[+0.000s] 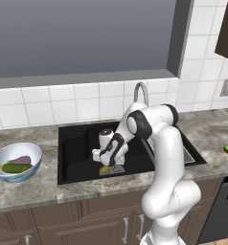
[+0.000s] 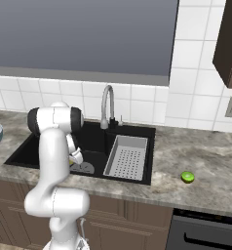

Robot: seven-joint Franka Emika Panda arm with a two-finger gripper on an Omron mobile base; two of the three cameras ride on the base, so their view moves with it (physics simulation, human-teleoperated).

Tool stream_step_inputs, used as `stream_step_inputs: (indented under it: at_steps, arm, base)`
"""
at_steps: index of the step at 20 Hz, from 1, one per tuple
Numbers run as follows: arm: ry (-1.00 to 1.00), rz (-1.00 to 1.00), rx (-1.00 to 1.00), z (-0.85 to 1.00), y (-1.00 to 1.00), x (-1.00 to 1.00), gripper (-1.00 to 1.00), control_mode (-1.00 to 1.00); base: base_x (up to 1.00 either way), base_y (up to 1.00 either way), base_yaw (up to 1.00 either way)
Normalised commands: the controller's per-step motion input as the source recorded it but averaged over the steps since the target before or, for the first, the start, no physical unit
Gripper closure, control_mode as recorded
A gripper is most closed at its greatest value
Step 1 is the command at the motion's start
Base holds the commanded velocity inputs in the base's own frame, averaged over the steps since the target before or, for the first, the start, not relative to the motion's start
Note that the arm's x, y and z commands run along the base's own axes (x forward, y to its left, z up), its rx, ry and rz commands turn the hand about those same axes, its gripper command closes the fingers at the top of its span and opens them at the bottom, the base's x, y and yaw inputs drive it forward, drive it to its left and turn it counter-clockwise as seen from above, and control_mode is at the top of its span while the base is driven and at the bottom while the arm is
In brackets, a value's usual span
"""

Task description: There is a mixed pile of frozen fruits and vegetables on the counter. Locate all the frozen vegetables and place the items in a bowl on the counter. Take all the frozen fruits and defrost them in a running sink.

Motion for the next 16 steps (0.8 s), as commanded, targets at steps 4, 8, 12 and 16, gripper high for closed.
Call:
stream_step_inputs:
  at_steps: [4, 8, 12, 16]
  arm:
    - [-0.04, -0.01, 0.0, -0.07, 0.0, 0.0, -1.0, -1.0]
    - [-0.04, -0.01, 0.0, -0.06, 0.0, 0.0, -1.0, -1.0]
    - [-0.04, 0.0, 0.0, -0.06, 0.0, 0.0, -1.0, -1.0]
    - [-0.07, 0.0, 0.0, -0.02, 0.0, 0.0, -1.0, -1.0]
  base:
    - [0.0, 0.0, 0.0]
    - [0.0, 0.0, 0.0]
    - [0.0, 0.0, 0.0]
    - [0.0, 0.0, 0.0]
